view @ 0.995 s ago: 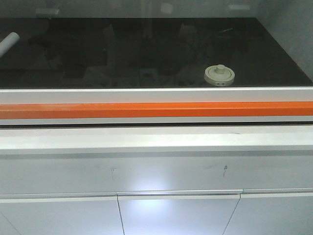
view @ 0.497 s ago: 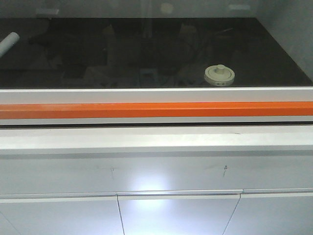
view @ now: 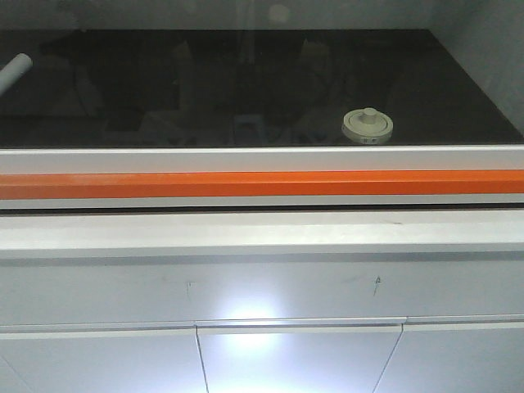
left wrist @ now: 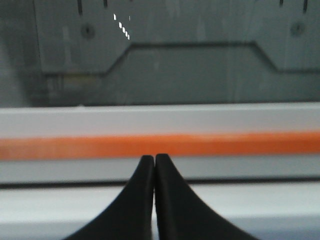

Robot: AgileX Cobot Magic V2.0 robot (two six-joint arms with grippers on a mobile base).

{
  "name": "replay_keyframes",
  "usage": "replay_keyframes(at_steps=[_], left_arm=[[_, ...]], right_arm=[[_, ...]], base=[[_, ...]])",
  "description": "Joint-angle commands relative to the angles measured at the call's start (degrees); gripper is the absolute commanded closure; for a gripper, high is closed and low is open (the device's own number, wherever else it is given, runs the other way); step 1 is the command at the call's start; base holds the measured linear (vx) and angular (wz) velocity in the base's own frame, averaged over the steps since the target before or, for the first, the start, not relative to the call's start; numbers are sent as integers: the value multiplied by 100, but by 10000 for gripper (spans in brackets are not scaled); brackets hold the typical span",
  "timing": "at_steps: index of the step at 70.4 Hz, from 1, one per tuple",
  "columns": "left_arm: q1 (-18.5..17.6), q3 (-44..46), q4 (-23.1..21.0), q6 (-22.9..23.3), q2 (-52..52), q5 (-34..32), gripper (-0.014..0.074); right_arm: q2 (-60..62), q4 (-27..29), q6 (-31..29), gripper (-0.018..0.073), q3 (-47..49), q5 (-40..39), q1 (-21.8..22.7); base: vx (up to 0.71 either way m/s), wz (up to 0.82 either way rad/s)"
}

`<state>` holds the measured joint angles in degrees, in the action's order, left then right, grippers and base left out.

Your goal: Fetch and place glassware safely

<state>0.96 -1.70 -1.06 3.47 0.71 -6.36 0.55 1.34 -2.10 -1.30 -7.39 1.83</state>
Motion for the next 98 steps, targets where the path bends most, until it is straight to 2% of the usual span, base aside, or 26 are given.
replay_keyframes(at_steps=[1,13,30,40,52,65,74,87,98], left_arm=[[-29,252,-58,235,38,-1118,603],[-29,1605,-53,204,-531,-657,603],[-29,3969,-49,204,-2417,-398,603],[-29,4648,-53,204,-3455,-287,603],[-29,4689,-53,210,-4032,-209,603],[-29,4689,-61,378,-4224,330,603],[-29,4689,-56,329,-4224,713,603],[-29,4554,-15,-213,-4224,1017,603],[-29,3862,-15,-543,-4211,606,603]], right_arm=[[38,-48,-17,563,460,-686,-3],[-479,-48,-17,563,1513,-292,-3],[-1845,-30,22,563,3338,236,-3],[-2708,-30,22,563,3936,366,-3],[-3394,-30,22,563,4021,449,-3],[-3961,-3,22,563,4021,773,-3],[-4156,38,22,563,4008,953,-3],[-4149,120,22,563,3777,1011,-32],[-4149,120,-14,563,2978,208,-343]], base=[[0,0],[0,0],[0,0],[0,0],[0,0],[0,0],[0,0],[0,0],[0,0]])
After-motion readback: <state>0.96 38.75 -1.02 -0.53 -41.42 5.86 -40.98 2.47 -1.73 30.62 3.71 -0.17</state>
